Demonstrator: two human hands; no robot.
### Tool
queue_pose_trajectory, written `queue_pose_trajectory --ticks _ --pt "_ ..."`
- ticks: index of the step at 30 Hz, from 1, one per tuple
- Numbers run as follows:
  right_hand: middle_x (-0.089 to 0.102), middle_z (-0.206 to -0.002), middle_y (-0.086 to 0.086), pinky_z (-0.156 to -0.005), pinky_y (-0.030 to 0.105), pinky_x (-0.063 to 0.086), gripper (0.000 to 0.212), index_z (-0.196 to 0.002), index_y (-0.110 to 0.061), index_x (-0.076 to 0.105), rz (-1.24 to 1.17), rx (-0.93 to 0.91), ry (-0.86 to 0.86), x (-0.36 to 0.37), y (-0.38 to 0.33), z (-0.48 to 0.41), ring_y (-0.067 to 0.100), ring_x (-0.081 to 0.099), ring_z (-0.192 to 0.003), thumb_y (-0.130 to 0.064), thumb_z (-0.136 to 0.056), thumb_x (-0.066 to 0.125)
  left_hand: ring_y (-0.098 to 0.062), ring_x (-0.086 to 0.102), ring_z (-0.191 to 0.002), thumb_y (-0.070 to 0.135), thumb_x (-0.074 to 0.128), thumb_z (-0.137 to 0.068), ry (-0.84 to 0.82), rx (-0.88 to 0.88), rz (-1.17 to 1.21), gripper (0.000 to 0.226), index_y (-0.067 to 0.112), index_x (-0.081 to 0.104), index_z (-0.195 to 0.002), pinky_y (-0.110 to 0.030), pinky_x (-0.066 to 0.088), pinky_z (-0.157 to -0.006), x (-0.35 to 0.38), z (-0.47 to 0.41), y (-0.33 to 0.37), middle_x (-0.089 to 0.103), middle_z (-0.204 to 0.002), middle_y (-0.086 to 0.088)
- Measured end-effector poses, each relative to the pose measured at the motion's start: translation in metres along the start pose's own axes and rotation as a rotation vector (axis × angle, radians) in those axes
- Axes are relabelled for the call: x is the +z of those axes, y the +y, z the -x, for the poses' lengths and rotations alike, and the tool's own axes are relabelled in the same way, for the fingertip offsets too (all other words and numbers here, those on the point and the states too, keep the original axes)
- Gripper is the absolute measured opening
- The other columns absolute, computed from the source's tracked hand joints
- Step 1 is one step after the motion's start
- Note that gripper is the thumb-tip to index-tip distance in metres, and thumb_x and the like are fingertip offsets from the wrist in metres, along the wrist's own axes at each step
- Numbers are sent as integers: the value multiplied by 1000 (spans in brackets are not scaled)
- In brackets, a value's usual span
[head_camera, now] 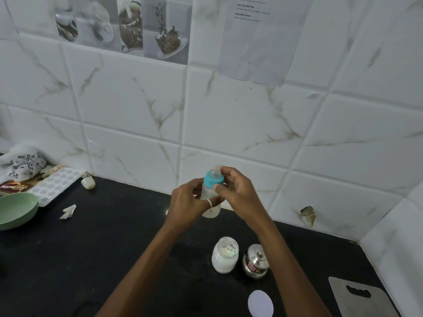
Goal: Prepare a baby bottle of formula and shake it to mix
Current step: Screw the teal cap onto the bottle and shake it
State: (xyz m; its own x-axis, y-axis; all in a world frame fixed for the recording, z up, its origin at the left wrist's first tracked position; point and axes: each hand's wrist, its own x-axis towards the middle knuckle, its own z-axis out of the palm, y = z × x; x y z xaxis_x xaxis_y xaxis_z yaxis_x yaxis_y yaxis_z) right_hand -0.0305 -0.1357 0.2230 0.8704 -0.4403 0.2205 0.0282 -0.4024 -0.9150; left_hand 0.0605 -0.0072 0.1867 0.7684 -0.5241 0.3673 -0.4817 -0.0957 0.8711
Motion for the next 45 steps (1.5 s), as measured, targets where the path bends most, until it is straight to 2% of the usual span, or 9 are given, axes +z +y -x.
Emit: queue_pose_trajectory --ticks 4,10,12,15,17,23,30,39,45 --pt "68 -125 -10 -99 30 57 43 -126 -27 61 1 -5 94 2 -5 1 8 66 -115 -19 -88 80 -3 68 -88 41 84 -72 30 0 1 52 22 69 -118 -15 52 -75 2 2 3 67 -92 23" --pt "64 -116 -17 -79 6 51 43 -115 -32 56 56 -19 252 21 -1 8 0 63 -105 -30 -83 84 2 66 -87 23 84 -74 33 9 -32 51 16 68 -122 -12 51 -73 6 7 -1 67 -93 17" --pt "64 -120 -15 -86 10 53 44 -120 -31 56 74 -25 195 18 3 8 3 63 -111 -30 -85 83 1 67 -88 24 85 -74 19 12 -25 51 18 68 -122 -12 52 -74 6 8 -1 69 -95 16" --pt "66 -128 -10 -102 33 56 49 -133 -26 57 43 8 41 7 3 6 10 63 -120 -32 -90 77 0 68 -90 31 86 -73 -2 23 -11 53 20 68 -122 -14 54 -76 2 8 3 70 -98 17" --pt "67 -129 -9 -103 39 55 50 -138 -24 56 59 20 1 2 2 6 12 64 -120 -33 -92 75 1 68 -90 34 86 -73 -13 27 -6 53 20 68 -122 -12 53 -75 0 9 5 69 -98 19" --pt "70 -127 -7 -103 39 55 46 -135 -21 61 -42 27 163 16 5 12 11 65 -118 -31 -92 75 0 68 -87 33 85 -73 62 41 -30 51 20 70 -119 -26 59 -78 4 13 7 68 -93 21" --pt "67 -133 -5 -100 20 53 50 -140 -18 58 -86 -10 279 30 5 21 10 64 -121 -32 -94 72 3 66 -88 47 75 -69 107 81 -21 52 25 71 -116 -30 59 -75 7 19 11 68 -89 25" --pt "67 -135 -6 -108 43 52 49 -139 -20 57 -86 -29 8 -2 2 13 14 61 -128 -34 -94 70 5 66 -91 40 83 -75 -76 64 53 40 33 66 -111 -12 53 -72 -3 12 11 68 -93 26" --pt "67 -135 3 -108 49 51 41 -141 -8 55 -131 -79 -197 -21 -3 9 24 61 -130 -15 -101 61 -15 71 -98 34 81 -79 -282 -23 262 40 19 70 -114 -31 59 -84 -12 11 13 75 -104 6"
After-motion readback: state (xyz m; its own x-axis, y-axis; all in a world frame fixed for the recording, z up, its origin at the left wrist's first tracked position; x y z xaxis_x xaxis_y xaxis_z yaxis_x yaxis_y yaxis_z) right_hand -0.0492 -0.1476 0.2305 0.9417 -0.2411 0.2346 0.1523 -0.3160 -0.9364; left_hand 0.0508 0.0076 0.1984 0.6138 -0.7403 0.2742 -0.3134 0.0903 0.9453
